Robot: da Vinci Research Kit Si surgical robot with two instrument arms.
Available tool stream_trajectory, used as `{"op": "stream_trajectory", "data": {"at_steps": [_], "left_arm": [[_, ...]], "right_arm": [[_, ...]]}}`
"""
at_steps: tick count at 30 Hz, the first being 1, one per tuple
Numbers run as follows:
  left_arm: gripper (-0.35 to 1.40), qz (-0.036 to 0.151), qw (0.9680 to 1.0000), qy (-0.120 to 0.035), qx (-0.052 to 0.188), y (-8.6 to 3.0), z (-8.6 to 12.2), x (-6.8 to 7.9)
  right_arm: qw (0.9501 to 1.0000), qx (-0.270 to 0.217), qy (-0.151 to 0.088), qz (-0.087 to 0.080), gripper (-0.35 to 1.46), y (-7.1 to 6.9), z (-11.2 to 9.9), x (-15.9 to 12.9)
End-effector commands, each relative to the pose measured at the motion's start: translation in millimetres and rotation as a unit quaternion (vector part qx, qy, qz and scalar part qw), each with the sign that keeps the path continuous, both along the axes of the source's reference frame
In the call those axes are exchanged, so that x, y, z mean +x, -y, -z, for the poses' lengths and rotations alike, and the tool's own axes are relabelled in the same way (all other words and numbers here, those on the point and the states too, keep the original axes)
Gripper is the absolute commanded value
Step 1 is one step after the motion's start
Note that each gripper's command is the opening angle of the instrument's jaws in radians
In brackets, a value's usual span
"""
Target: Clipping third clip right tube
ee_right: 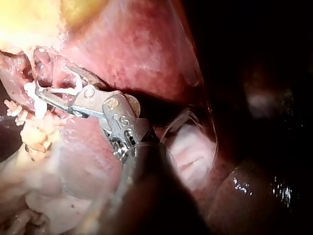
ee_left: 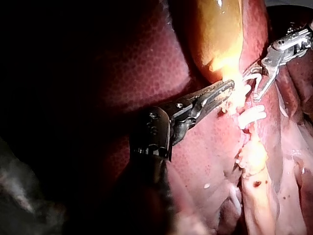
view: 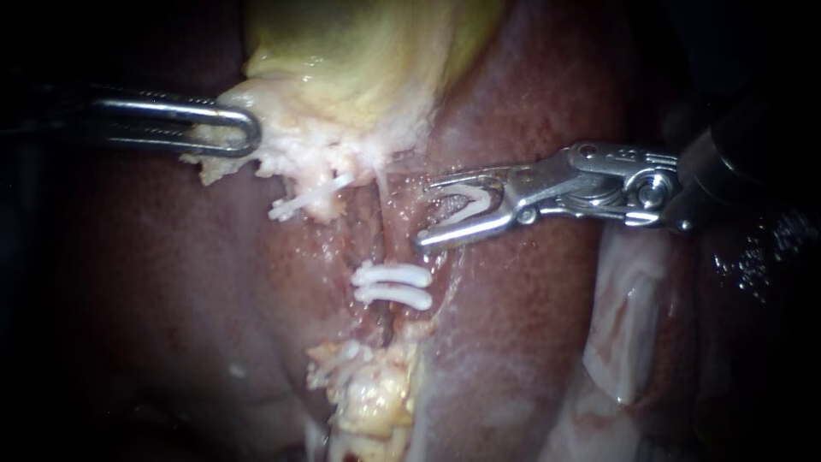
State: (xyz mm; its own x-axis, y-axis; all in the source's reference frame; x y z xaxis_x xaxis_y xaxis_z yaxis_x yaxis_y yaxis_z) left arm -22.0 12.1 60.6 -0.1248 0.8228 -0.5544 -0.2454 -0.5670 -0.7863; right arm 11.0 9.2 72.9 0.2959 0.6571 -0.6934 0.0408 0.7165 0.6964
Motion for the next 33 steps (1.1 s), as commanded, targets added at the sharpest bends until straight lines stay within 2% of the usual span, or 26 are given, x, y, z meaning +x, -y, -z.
{"op": "stream_trajectory", "data": {"at_steps": [1, 6, 15, 18, 26, 28, 33], "left_arm": [[-0.35, 0.0, 1.0, 0.0, 0.0, 0.0, 0.0, 0.0], [-0.35, 0.0, 1.0, 0.0, 0.0, 0.0, 0.0, 0.0], [-0.35, 0.0, 1.0, 0.0, 0.0, 0.0, 0.0, 0.1], [-0.35, 0.0, 1.0, 0.0, 0.0, 0.0, 0.0, 0.1], [-0.35, 0.0, 1.0, 0.0, 0.0, 0.0, 0.0, 0.1], [-0.35, 0.0, 1.0, 0.0, 0.0, 0.1, 0.1, 0.1], [-0.35, 0.0, 1.0, 0.0, 0.0, 0.1, 0.1, 0.1]], "right_arm": [[1.0, 0.001, -0.002, 0.004, 0.5, 0.2, 0.3, 0.1], [0.9998, 0.006, -0.01, 0.017, 0.5, 0.9, 1.8, 0.2], [0.999, 0.02, -0.026, 0.03, 0.5, 0.4, 5.6, -1.7], [0.9974, 0.027, -0.044, 0.05, 0.5, 0.4, 6.7, -2.3], [0.9938, 0.049, -0.063, 0.077, 0.48, 1.7, 8.6, -1.9], [0.9934, 0.051, -0.065, 0.08, 0.48, 1.9, 8.8, -1.9], [0.9941, 0.058, -0.058, 0.071, 0.47, 1.9, 8.3, -0.9]]}}
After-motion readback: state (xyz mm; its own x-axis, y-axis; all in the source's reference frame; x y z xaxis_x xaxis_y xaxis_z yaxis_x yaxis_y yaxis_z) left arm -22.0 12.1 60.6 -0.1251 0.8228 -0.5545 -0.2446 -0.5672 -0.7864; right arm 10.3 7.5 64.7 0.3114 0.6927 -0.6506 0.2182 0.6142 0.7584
